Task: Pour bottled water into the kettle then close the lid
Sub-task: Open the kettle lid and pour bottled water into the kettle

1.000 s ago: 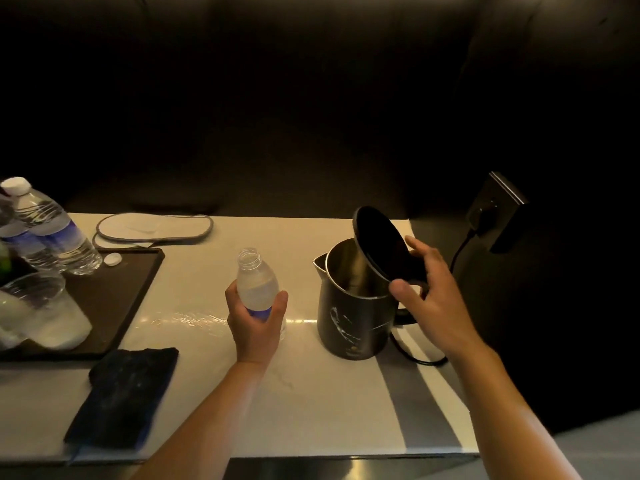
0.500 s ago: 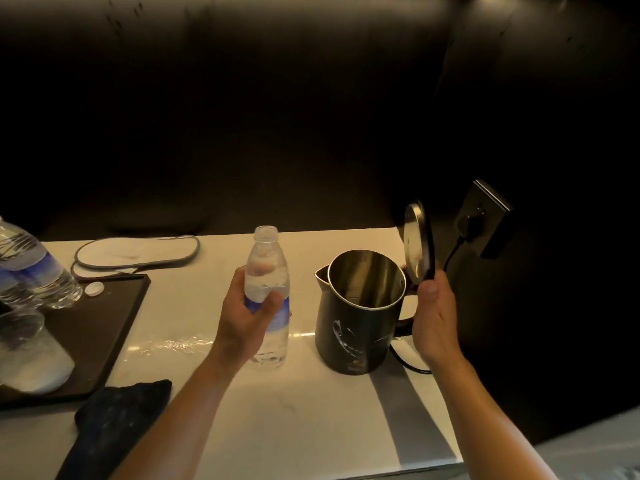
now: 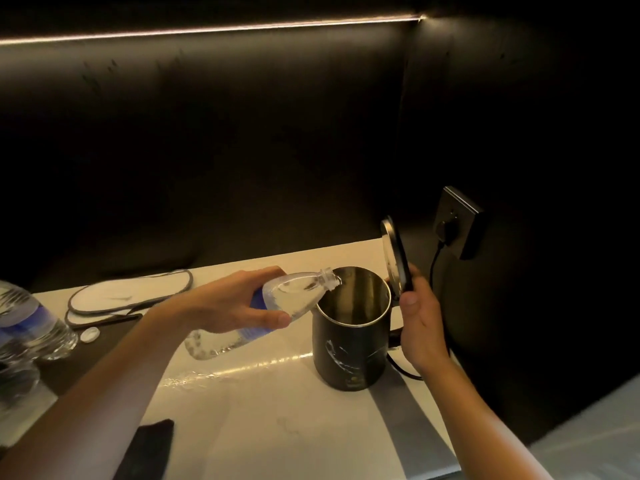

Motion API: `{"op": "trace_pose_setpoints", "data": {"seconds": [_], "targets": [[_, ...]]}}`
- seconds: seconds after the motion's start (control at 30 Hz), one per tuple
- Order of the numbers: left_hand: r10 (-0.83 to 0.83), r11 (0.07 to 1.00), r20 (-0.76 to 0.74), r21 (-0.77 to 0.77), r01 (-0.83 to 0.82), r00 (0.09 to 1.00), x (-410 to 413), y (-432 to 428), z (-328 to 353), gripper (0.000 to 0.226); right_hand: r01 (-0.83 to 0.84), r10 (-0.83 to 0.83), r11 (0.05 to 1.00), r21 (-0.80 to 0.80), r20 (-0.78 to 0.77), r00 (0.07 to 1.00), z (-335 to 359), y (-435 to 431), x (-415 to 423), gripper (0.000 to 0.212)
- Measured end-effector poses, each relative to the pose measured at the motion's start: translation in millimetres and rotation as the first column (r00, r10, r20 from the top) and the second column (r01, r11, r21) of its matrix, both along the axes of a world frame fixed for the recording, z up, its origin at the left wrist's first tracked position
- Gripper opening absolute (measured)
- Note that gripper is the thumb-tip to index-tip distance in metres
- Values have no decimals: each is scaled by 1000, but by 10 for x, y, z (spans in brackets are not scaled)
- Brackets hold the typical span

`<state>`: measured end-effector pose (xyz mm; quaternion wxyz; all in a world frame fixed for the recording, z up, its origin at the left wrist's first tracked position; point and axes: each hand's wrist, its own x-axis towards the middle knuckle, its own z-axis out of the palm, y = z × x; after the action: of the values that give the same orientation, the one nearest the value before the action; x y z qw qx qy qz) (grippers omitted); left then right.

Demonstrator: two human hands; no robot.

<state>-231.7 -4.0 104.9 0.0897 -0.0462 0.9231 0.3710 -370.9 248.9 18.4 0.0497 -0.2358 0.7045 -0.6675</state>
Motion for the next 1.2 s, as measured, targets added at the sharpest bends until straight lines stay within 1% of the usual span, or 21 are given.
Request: {"op": "trace_pose_setpoints", "data": {"seconds": [0.1,0.2,0.23,0.43,0.57,0.6,0.8,0.93,1.2], "targets": [[-16,996,90,-82,24,996,-62,-22,132,66,6,-6,1000,10,2,1000,-33,13,-29,44],[-18,991,166,-126,40,986,-106,-29,254,80,-3,3,1000,0,3,1000,-76,7,-51,44],[-21,988,184,-144,48,983,-117,-30,289,82,-5,5,1000,-1,3,1000,-78,4,-53,43],[-18,966,227,-248,75,974,-172,-62,408,75,-11,11,1000,-11,7,1000,-59,8,-50,43],[6,942,242,-328,76,970,-214,-71,456,94,-13,13,1000,-11,9,1000,-65,-2,-51,43],[5,938,244,-338,80,970,-224,-77,466,95,-11,11,1000,-10,10,1000,-66,-3,-53,42],[-6,922,274,-370,111,962,-256,-76,516,83,-13,13,1000,-8,4,1000,-70,-2,-56,43],[-8,911,295,-392,129,956,-279,-61,549,89,-7,7,1000,-11,-2,1000,-52,-6,-48,42],[-20,905,310,-398,149,951,-290,-51,599,72,-11,11,1000,-20,-21,1000,-93,-4,-76,43]]}}
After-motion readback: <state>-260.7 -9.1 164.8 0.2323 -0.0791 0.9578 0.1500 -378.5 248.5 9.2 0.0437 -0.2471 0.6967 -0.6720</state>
